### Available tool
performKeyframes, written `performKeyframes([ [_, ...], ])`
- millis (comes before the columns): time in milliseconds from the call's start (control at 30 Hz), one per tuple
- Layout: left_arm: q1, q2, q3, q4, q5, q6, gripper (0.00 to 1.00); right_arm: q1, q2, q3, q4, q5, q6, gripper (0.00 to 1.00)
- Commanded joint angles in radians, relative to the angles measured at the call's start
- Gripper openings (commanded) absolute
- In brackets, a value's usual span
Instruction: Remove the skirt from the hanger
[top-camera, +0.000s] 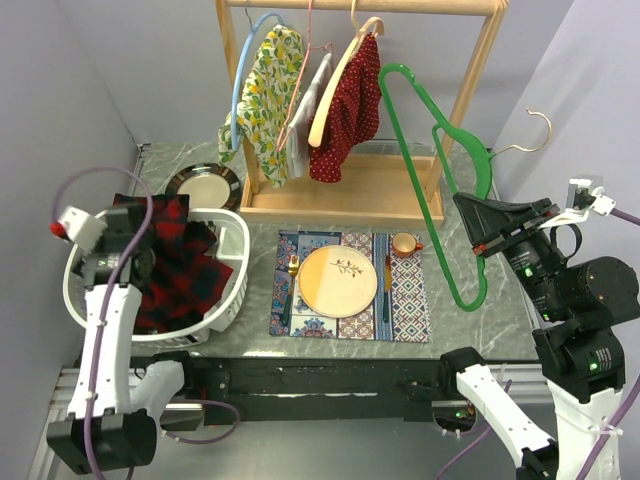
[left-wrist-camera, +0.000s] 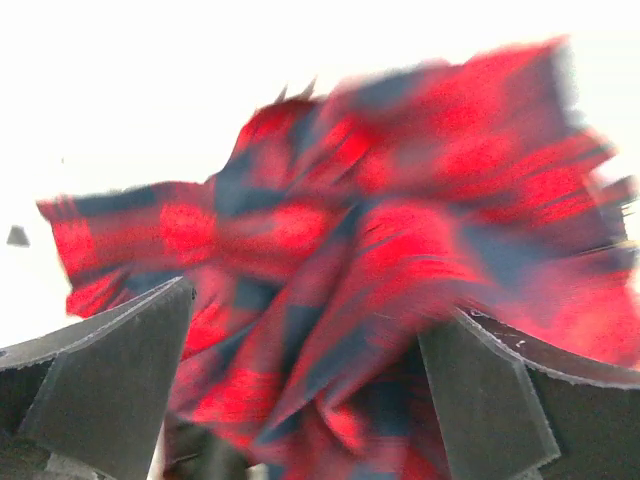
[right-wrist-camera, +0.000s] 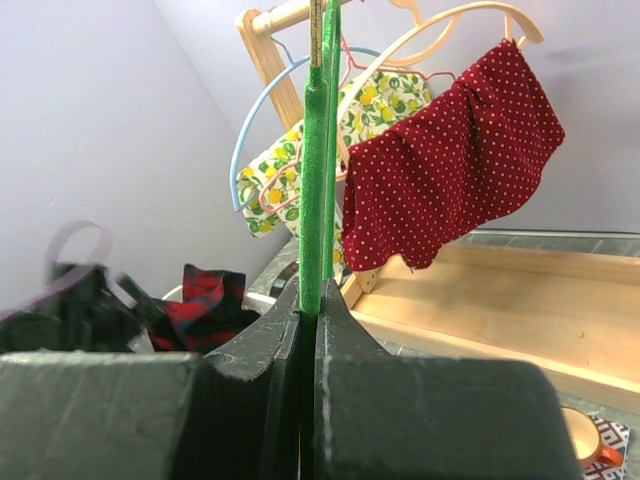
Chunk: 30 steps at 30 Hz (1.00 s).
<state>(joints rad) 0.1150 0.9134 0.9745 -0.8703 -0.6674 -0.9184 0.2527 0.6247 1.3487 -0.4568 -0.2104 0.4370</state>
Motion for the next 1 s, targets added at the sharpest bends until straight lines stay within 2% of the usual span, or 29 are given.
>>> performKeyframes([
  [0,0.005,-0.037,0.242,0.026,-0.098,0.057,0.97,0.003,0.0,0.012,0.02,0.037,0.008,0.0],
  [67,0.005,-0.059,0.267,0.118,-0.014,0.188,0.97,0.003,0.01,0.018,-0.003,0.063,0.011,0.0],
  [100,0.006,-0.091,0.253,0.223,0.115,0.223,0.98,0.003,0.015,0.018,-0.008,0.069,0.012,0.0],
  [167,0.006,-0.122,0.178,0.325,0.268,0.282,0.99,0.003,0.023,0.012,-0.008,0.075,0.014,0.0],
  [233,0.005,-0.14,0.11,0.4,0.406,0.265,0.99,0.003,0.03,0.009,-0.005,0.068,0.017,0.0],
  [333,0.005,-0.114,0.023,0.421,0.475,0.178,0.92,0.002,0.033,0.007,0.001,0.054,0.019,0.0],
  [367,0.005,-0.105,-0.009,0.425,0.491,0.153,0.85,0.003,0.035,0.009,0.001,0.054,0.019,0.0],
  [433,0.006,-0.073,-0.115,0.412,0.525,0.06,0.78,0.003,0.035,0.007,0.004,0.06,0.019,0.0],
  [500,0.006,-0.048,-0.19,0.384,0.496,-0.005,0.73,0.003,0.038,0.004,0.001,0.069,0.019,0.0],
  [567,0.005,-0.044,-0.305,0.353,0.403,-0.12,0.68,0.003,0.055,0.013,-0.026,0.098,0.014,0.0],
  [700,0.006,-0.054,-0.437,0.402,0.411,-0.217,0.7,0.003,0.104,0.035,-0.077,0.166,0.016,0.0],
  [800,0.006,-0.05,-0.401,0.288,0.359,-0.304,0.72,0.003,0.141,0.061,-0.103,0.209,0.016,0.0],
  [833,0.008,-0.057,-0.345,0.251,0.333,-0.324,0.72,0.003,0.154,0.084,-0.112,0.233,0.016,0.0],
  [933,0.005,-0.117,-0.22,0.183,0.266,-0.297,0.81,0.005,0.21,0.134,-0.144,0.296,-0.004,0.0],
  [967,0.006,-0.136,-0.189,0.188,0.259,-0.268,0.89,0.003,0.222,0.145,-0.146,0.31,-0.018,0.0],
])
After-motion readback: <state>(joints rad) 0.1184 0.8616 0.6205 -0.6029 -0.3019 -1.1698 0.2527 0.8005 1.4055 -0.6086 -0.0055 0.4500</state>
